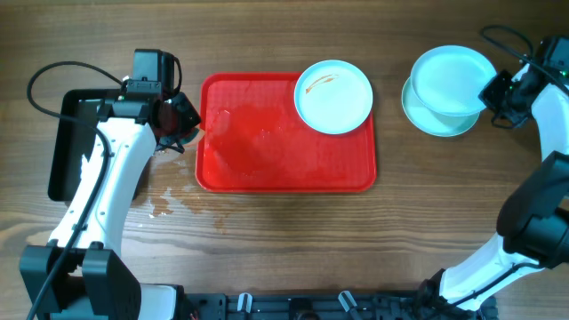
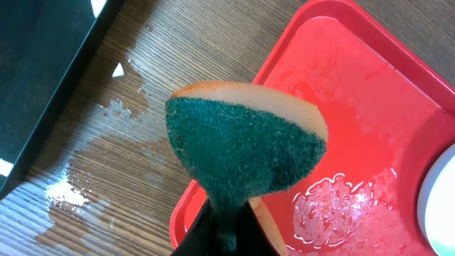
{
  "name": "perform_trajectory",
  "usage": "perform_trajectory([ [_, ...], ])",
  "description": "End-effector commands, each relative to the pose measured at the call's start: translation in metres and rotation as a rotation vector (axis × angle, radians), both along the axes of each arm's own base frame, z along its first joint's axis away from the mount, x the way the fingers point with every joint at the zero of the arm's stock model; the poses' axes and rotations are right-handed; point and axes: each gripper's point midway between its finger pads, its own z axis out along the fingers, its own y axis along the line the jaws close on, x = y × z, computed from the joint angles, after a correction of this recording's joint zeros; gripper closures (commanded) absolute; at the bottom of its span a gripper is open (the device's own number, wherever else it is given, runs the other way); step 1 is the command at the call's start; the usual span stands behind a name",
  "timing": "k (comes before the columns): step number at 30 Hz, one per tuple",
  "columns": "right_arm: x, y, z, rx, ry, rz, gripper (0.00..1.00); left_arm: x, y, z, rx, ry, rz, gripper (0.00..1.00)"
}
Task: Clean dirty plates on tray and stack at the side
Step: 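Carry the plate right and stack it on the cleaned plate, then grasp the last plate's rim with the right gripper and pull it center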
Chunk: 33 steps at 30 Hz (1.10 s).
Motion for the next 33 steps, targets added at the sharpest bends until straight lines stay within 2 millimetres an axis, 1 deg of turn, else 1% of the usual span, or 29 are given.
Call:
perform_trajectory([
  [1,0.004,0.01,-0.013,0.047,0.009,0.008,0.96,0.001,-0.001,-0.003,-0.005,0.002,-0.014,0.96],
  [2,0.004,0.01,-0.014,0.048,0.011,0.009,0.96,0.001,-0.001,-0.003,-0.005,0.001,-0.014,0.96],
  [3,0.004,0.01,-0.015,0.049,0.012,0.008,0.93,0.001,-0.001,-0.003,-0.005,0.001,-0.014,0.96],
  [4,0.004,0.01,-0.015,0.049,0.012,0.008,0.77,0.001,-0.001,-0.003,-0.005,0.002,-0.015,0.96],
  [5,0.004,0.01,-0.015,0.049,0.013,0.008,0.57,0.001,-0.001,-0.003,-0.005,0.002,-0.015,0.96],
  [6,0.004,0.011,-0.015,0.052,0.011,0.008,0.32,0.001,-0.001,-0.003,-0.005,0.002,-0.015,0.96],
  [7,0.004,0.011,-0.015,0.056,0.011,0.004,0.18,0.001,-0.001,-0.003,-0.005,0.002,-0.015,0.96],
  [8,0.004,0.011,-0.015,0.061,0.01,0.0,0.11,0.001,-0.001,-0.003,-0.005,0.002,-0.015,0.96],
  [9,0.005,0.013,-0.015,0.073,0.008,-0.006,0.09,0.001,-0.001,-0.003,-0.005,0.002,-0.015,0.96],
  [10,0.006,0.017,-0.014,0.092,-0.001,0.003,0.09,0.001,-0.001,-0.003,-0.005,0.002,-0.014,0.96],
  [12,0.012,0.031,-0.01,0.17,-0.038,0.041,0.1,0.001,-0.001,-0.003,-0.005,0.001,-0.014,0.96],
  [14,0.02,0.057,-0.001,0.282,-0.101,0.14,0.11,0.001,-0.001,-0.003,-0.005,0.001,-0.014,0.96],
  [17,0.028,0.09,0.01,0.377,-0.155,0.245,0.12,0.001,-0.001,-0.003,-0.005,0.001,-0.014,0.96],
  [18,0.03,0.105,0.013,0.395,-0.166,0.298,0.12,0.001,-0.001,-0.003,-0.005,0.001,-0.014,0.96],
  [20,0.033,0.128,0.014,0.4,-0.169,0.374,0.14,0.001,-0.001,-0.003,-0.005,0.001,-0.015,0.96],
  [21,0.033,0.145,0.014,0.399,-0.163,0.422,0.14,0.001,-0.001,-0.003,-0.005,0.001,-0.015,0.96],
  [22,0.034,0.156,0.014,0.401,-0.158,0.448,0.14,0.001,-0.001,-0.003,-0.005,0.001,-0.015,0.96],
  [24,0.035,0.189,0.015,0.4,-0.151,0.528,0.14,0.001,-0.001,-0.003,-0.005,0.001,-0.015,0.96],
  [25,0.035,0.201,0.014,0.392,-0.147,0.559,0.14,0.001,-0.001,-0.003,-0.005,0.001,-0.015,0.96],
  [27,0.036,0.217,0.008,0.338,-0.116,0.567,0.14,0.001,-0.001,-0.003,-0.005,0.002,-0.015,0.96],
  [29,0.036,0.223,-0.001,0.257,-0.063,0.514,0.15,0.001,-0.001,-0.003,-0.005,0.002,-0.015,0.96],
  [30,0.036,0.225,-0.005,0.222,-0.041,0.49,0.17,0.001,-0.001,-0.003,-0.006,0.002,-0.015,0.96],
  [31,0.033,0.231,-0.008,0.202,-0.02,0.475,0.22,0.001,-0.001,-0.003,-0.005,0.002,-0.015,0.96],
  [33,0.026,0.244,-0.012,0.204,0.019,0.456,0.39,0.001,-0.001,-0.003,-0.006,0.002,-0.014,0.96],
])
